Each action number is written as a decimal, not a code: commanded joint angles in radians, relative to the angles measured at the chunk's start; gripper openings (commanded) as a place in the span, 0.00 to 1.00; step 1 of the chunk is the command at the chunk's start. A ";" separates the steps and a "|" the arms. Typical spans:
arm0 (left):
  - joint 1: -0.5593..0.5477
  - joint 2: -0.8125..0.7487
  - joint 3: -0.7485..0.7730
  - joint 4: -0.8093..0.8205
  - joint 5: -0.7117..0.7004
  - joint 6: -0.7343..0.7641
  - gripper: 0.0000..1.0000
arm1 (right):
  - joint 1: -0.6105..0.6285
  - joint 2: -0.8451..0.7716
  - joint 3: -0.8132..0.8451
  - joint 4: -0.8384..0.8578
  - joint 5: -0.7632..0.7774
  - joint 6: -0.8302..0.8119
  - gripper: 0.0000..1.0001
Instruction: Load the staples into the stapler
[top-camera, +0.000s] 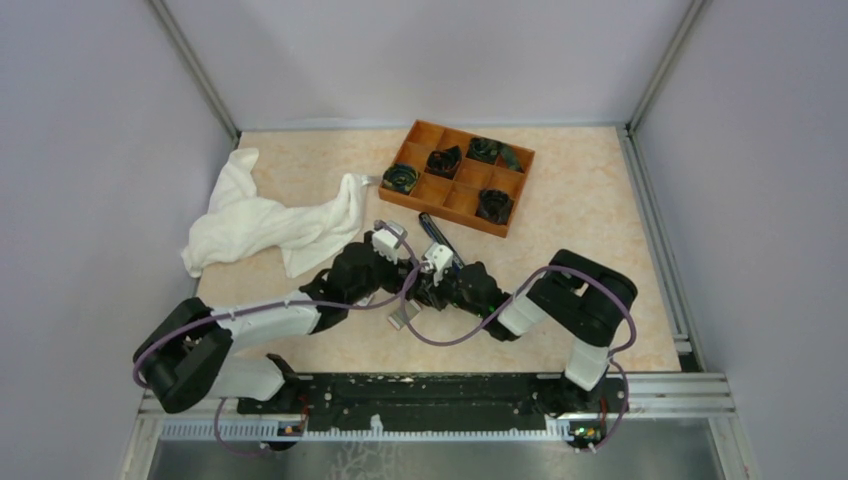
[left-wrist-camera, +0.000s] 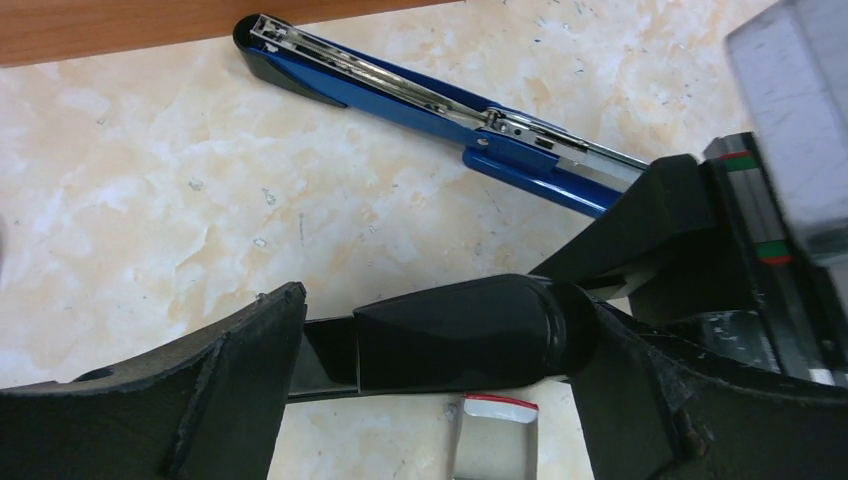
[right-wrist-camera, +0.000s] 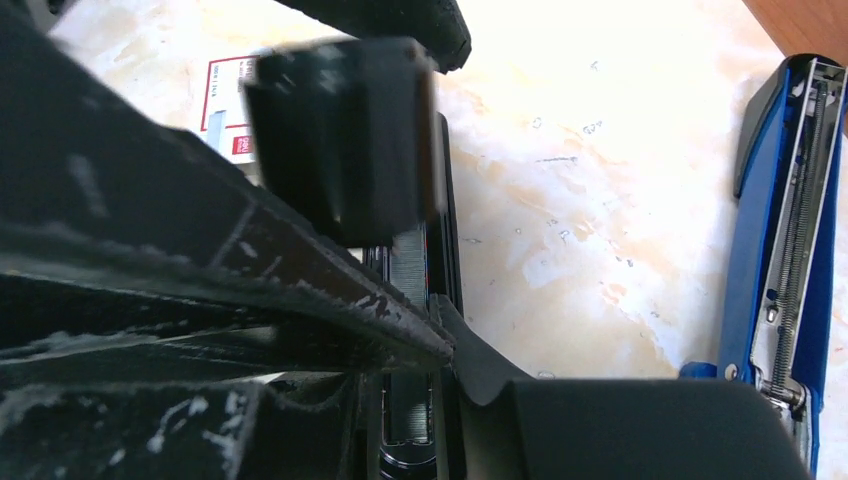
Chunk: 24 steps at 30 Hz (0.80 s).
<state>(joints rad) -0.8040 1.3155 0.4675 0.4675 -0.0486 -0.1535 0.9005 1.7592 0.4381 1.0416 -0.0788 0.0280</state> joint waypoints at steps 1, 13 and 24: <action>-0.056 -0.048 0.034 -0.163 0.140 0.003 1.00 | -0.004 0.033 0.013 0.021 0.021 -0.008 0.12; -0.050 -0.271 -0.064 -0.085 0.001 -0.203 1.00 | -0.005 -0.040 0.002 -0.081 0.011 -0.022 0.26; -0.028 -0.402 -0.147 -0.185 -0.127 -0.474 0.99 | -0.003 -0.268 -0.003 -0.359 0.025 -0.008 0.45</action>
<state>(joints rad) -0.8356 0.9585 0.3386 0.3267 -0.1215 -0.4992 0.9001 1.6016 0.4324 0.7879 -0.0681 0.0113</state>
